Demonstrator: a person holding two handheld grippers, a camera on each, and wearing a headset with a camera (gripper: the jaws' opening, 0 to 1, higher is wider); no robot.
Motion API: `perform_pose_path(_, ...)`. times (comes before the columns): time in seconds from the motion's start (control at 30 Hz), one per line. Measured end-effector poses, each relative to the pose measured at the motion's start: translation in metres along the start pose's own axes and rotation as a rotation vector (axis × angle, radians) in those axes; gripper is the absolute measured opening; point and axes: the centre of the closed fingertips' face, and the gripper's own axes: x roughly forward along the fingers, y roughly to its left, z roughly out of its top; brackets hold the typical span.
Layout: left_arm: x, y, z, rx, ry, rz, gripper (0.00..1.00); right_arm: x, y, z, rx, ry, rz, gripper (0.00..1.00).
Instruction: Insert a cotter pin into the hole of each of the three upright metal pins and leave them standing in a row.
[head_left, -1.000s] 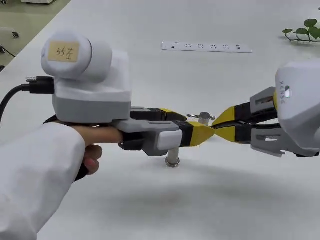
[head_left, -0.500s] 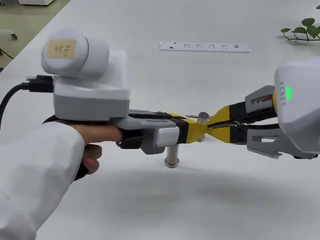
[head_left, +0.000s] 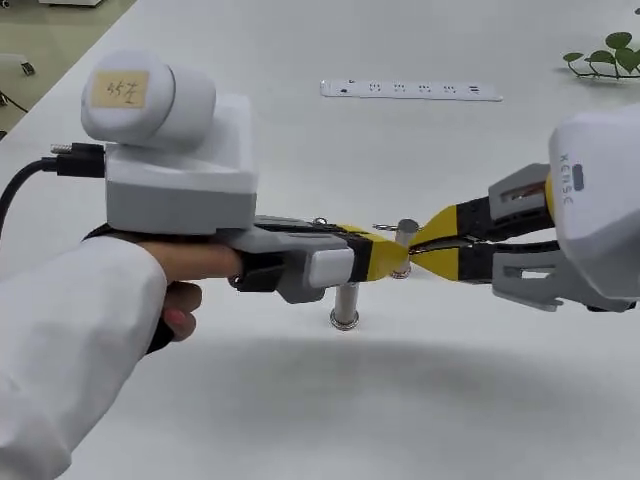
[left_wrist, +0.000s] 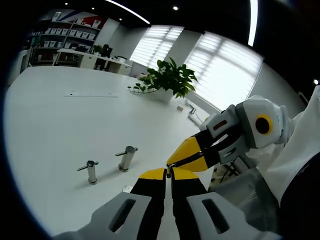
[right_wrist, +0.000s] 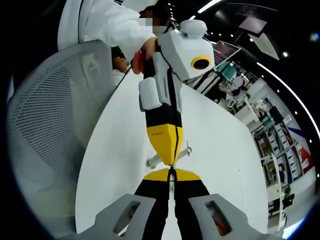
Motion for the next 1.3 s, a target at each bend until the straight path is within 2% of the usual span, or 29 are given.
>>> perform_pose_path(0.23,0.001,-0.001,0.0,-0.012,-0.003,-0.002,0.0,-0.001,0.001,0.0,0.0,0.001,0.004,0.0)
perform_pose_path(0.43,-0.001,-0.004,-0.004,0.023,0.022,-0.015,0.0,0.0,0.004,0.001,0.008,-0.006,0.017,0.0)
perform_pose_path(0.73,-0.001,-0.003,0.0,0.034,0.003,0.014,0.0,0.0,0.002,0.002,0.009,-0.009,0.01,0.0)
perform_pose_path(0.9,-0.002,0.0,-0.002,0.044,0.023,0.032,0.0,0.004,0.004,0.001,0.0,-0.006,0.018,0.0)
perform_pose_path(0.93,-0.002,0.001,-0.003,0.042,0.03,0.037,0.0,0.006,0.002,0.0,-0.002,-0.003,-0.003,0.03)
perform_pose_path(0.97,-0.003,0.002,-0.005,0.04,0.037,0.043,0.0,0.007,0.002,-0.003,-0.003,0.011,-0.003,0.08)
perform_pose_path(1.03,-0.004,0.004,-0.006,0.046,0.041,0.047,0.0,0.008,0.005,-0.007,0.049,0.013,0.019,0.15)
perform_pose_path(1.1,-0.007,0.006,-0.008,0.063,0.05,0.053,0.0,0.008,0.004,-0.009,0.079,0.007,0.024,0.17)
perform_pose_path(1.17,-0.01,0.008,-0.01,0.11,0.061,0.066,0.0,0.007,0.004,-0.013,0.119,0.011,0.033,0.18)
perform_pose_path(1.2,-0.011,0.007,-0.01,0.111,0.062,0.065,0.0,0.007,0.004,-0.013,0.126,0.011,0.036,0.19)
perform_pose_path(1.23,-0.013,0.008,-0.01,0.135,0.065,0.068,0.0,0.007,0.007,-0.016,0.172,0.014,0.065,0.2)
perform_pose_path(1.3,-0.014,0.008,-0.01,0.174,0.065,0.065,0.0,0.007,0.009,-0.018,0.217,0.011,0.093,0.19)
